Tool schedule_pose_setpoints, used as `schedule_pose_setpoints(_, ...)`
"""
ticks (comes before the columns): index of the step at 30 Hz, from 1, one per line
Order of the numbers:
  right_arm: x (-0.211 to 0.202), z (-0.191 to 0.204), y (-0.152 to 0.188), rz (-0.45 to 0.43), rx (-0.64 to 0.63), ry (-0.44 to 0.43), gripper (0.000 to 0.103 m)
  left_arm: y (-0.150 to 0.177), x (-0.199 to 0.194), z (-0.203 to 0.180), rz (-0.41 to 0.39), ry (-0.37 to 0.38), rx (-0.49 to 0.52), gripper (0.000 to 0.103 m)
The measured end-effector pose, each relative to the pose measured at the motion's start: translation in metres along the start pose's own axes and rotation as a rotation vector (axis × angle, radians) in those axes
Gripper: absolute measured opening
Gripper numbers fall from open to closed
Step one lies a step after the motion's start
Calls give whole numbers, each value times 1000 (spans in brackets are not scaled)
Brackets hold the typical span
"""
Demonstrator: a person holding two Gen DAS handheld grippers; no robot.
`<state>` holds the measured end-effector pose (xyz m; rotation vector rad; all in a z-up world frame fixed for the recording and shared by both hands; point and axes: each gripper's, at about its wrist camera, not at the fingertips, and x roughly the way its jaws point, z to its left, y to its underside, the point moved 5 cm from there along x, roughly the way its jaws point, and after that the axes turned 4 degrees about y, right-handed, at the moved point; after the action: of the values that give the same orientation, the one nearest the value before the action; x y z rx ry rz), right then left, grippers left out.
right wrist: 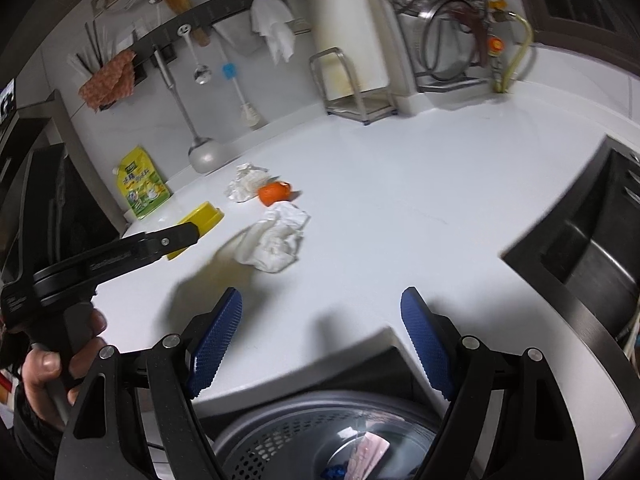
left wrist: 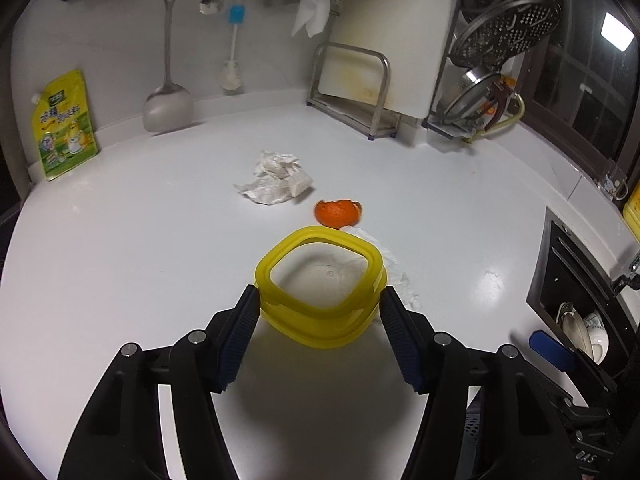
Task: Collect trash
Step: 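Lift and tip the yellow container with the left tool to empty the tissue, then set the container down with the left tool while the right tool grasps the tissue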
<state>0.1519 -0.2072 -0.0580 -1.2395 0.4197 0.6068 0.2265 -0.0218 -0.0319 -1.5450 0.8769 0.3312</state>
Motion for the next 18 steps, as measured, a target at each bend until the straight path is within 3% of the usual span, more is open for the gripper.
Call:
schedule_pose_setpoints(10,55,52,-21,62,-119,-4,78,11,-23,50,-57,-170,-17,58)
schedule_pose_setpoints(14,78,67,-32,72,-149,41,78,17,-23,62,-46,-187,-29,42)
schedule_pose_setpoints(18,100,73,-37,109,-170,87,77,23,-17,71,-27,-180,-52,41)
